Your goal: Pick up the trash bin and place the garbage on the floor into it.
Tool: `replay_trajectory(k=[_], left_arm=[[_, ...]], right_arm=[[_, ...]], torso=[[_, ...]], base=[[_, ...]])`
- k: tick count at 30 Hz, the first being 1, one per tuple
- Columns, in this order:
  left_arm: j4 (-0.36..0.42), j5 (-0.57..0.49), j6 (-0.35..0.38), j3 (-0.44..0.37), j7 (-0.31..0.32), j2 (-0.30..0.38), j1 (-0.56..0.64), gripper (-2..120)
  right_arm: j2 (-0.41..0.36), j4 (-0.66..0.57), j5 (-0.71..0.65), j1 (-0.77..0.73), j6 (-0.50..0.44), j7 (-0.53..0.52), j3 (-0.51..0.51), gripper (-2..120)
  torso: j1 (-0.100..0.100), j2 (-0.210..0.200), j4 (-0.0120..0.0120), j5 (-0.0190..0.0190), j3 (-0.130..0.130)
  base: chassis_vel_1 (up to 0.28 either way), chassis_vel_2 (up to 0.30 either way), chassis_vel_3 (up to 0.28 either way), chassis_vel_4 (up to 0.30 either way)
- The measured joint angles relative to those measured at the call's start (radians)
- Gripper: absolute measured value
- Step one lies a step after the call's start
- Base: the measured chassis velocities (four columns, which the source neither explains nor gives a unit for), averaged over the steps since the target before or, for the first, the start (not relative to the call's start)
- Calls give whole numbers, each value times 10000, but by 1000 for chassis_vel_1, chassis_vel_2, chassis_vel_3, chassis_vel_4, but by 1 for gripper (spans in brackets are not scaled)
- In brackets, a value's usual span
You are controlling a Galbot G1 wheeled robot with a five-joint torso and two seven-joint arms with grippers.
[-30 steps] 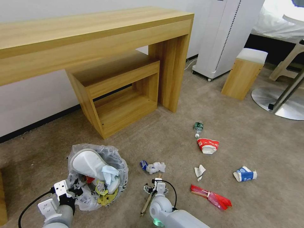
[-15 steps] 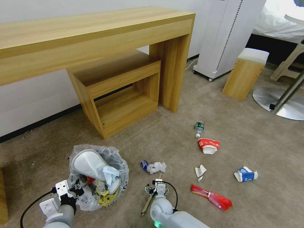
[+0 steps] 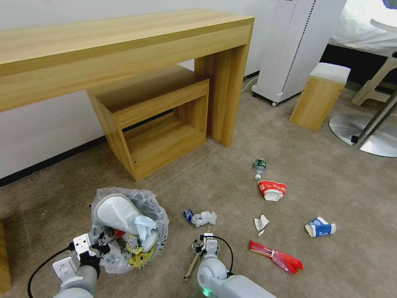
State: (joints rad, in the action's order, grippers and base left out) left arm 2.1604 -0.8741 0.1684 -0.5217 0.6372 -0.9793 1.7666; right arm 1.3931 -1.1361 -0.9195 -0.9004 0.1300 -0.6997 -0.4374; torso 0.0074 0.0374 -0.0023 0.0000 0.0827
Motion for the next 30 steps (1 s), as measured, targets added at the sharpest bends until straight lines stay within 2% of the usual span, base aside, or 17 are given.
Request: replay_trajectory(k=[11, 18, 19, 22, 23, 26, 27, 30], left_arm=[[-52, -22, -8, 55, -1, 45, -76, 0], [-110, -40, -17, 132, 0, 83, -163, 0], [-110, -40, -17, 132, 0, 83, -163, 0], [-133, -115, -23, 132, 0, 150, -194, 0], [-133, -115, -23, 132, 0, 150, -194, 0], [-161, -155, -40, 120, 0, 211, -203, 0], [-161, -155, -40, 120, 0, 211, -203, 0], [-193, -149, -49, 125, -25, 178, -194, 0]], right_arm=[[-52, 11, 193, 19, -34, 30, -22, 76], [-90, 72, 332, 48, -64, 7, 16, 55], [-90, 72, 332, 48, -64, 7, 16, 55], [-101, 89, 430, 56, -64, -24, 21, 42], [-101, 89, 430, 56, -64, -24, 21, 42], [-186, -3, 501, 57, -24, -140, -18, 28], [-186, -3, 501, 57, -24, -140, -18, 28], [-319, -161, 522, 33, 35, -210, -69, 14]], torso=[[0, -1, 2, 3, 1], [1, -2, -1, -1, 0], [1, -2, -1, -1, 0], [1, -3, -4, -4, 0], [1, -3, -4, -4, 0], [2, -5, 1, 2, 2], [2, -5, 1, 2, 2], [2, -6, 1, 2, 3]], base=[[0, 0, 0, 0], [0, 0, 0, 0], [0, 0, 0, 0], [0, 0, 0, 0], [0, 0, 0, 0], [0, 0, 0, 0], [0, 0, 0, 0], [0, 0, 0, 0]])
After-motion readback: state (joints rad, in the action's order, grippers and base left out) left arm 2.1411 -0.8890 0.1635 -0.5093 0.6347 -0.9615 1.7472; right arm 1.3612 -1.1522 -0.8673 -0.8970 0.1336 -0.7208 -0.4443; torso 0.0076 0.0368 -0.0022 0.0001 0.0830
